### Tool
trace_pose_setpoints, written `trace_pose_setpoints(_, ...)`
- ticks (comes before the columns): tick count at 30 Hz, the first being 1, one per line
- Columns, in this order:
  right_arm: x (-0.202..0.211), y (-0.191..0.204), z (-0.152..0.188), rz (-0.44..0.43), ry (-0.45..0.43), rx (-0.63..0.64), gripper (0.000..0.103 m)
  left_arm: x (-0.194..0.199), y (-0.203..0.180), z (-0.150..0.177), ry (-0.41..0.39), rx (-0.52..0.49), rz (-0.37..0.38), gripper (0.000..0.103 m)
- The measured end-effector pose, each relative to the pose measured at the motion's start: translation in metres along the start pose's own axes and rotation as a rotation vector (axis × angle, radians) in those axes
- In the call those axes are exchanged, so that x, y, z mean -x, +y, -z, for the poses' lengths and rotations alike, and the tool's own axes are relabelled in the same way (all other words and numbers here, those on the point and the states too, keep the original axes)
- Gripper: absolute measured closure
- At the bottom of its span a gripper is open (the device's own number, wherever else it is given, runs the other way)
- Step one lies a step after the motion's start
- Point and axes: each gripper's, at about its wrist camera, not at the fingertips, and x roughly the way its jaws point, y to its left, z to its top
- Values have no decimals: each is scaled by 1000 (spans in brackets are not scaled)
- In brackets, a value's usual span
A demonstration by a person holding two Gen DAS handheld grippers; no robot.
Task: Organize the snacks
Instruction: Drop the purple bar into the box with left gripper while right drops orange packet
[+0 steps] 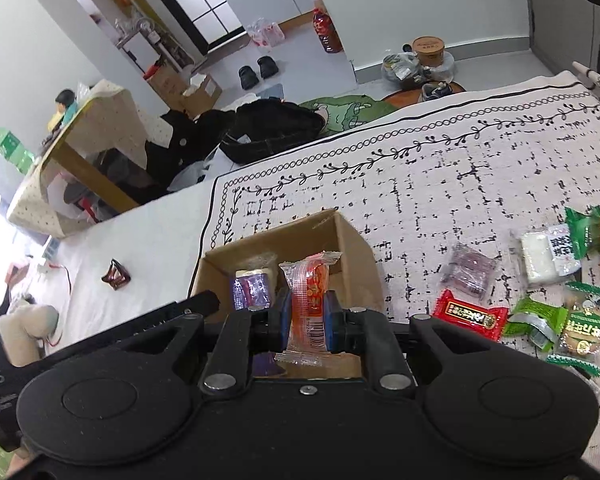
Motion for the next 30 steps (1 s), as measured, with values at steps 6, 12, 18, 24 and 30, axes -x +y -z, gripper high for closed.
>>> trace_pose_setpoints(6,-5,9,-4,-19,-7,-7,85,4,8,-4,-6,47,-4,61)
trace_pose_setpoints(12,1,8,-6,-25,-14,-17,64,7,12,-4,-12,69,-23,47)
trace_pose_setpoints(18,25,-15,3,53,-57,-16,31,12,4,-3,-19,49,-41,29)
trace_pose_setpoints(24,52,-47,12,124,-78,-43,18,20,-10,3,-19,30,-17,17)
trace_pose_setpoints(30,79,-74,19,162,-115,-70,7,34,-33,13,-51,-5,21,0)
